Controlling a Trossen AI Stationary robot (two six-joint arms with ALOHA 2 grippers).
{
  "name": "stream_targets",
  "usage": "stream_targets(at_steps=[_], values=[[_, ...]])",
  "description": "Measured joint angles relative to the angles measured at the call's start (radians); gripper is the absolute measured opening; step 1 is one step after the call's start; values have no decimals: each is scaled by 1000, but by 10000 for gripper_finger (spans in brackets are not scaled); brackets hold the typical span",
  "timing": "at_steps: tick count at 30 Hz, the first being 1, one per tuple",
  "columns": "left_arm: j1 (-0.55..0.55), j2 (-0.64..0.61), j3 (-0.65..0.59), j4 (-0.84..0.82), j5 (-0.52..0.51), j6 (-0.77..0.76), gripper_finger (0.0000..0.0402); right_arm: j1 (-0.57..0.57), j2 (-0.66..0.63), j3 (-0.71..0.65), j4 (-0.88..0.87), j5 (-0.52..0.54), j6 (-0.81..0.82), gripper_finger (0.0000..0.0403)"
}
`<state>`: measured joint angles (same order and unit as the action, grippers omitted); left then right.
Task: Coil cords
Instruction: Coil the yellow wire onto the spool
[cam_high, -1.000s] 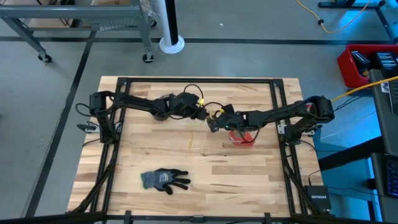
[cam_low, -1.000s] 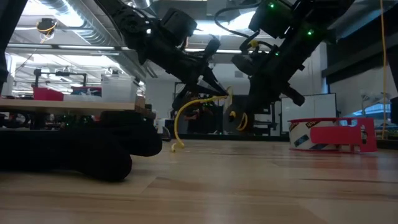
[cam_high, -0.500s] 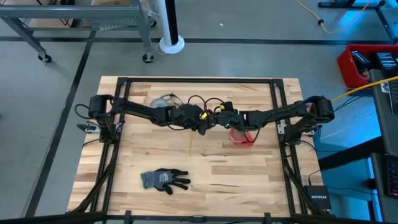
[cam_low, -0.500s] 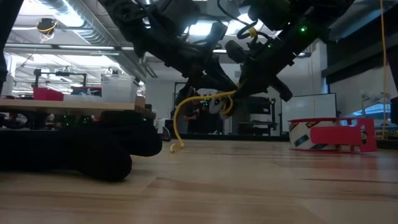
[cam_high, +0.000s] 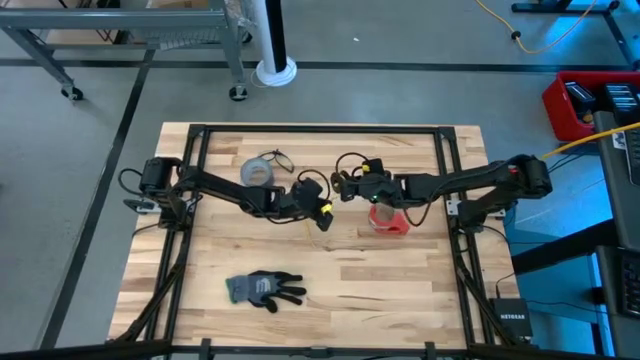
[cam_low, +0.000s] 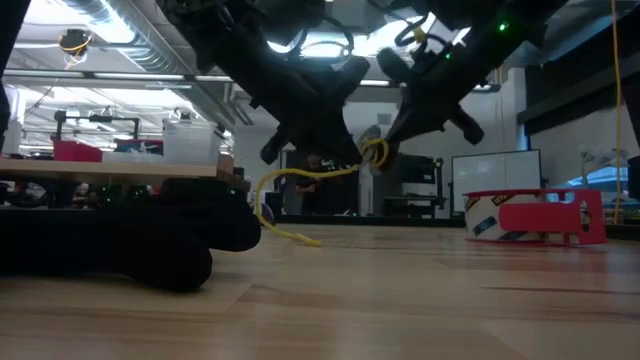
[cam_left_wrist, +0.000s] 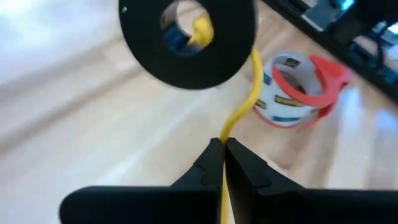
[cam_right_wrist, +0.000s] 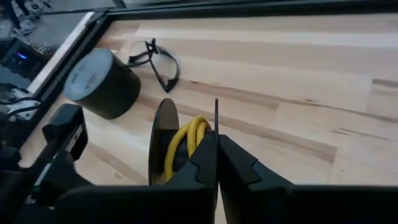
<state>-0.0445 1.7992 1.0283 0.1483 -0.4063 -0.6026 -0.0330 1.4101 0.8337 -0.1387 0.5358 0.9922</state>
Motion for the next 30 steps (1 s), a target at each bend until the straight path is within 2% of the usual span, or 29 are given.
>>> stream_targets(at_steps=[5, 9, 13, 17, 19, 24, 30], values=[[-21, 0, 0, 0, -7, 136, 0, 1, -52, 0, 6, -35, -32, 5], [-21, -1, 1, -6, -44, 168, 0, 1, -75, 0, 6, -37, -32, 5], [-22, -1, 1, -11, -129, 175, 0, 1, -84, 0, 8, -60, -30, 5], [-14, -1, 1, -13, -141, 169, 3, 1, -85, 0, 29, -72, -29, 5], [-8, -1, 1, -17, -120, 161, 7, 0, -85, 0, 36, -75, -30, 5], [4, -1, 0, -34, 18, 180, 26, 1, -89, 0, 38, -79, -29, 5], [9, 0, -1, -93, 27, 160, 68, 0, -112, 0, 36, -81, -29, 5]])
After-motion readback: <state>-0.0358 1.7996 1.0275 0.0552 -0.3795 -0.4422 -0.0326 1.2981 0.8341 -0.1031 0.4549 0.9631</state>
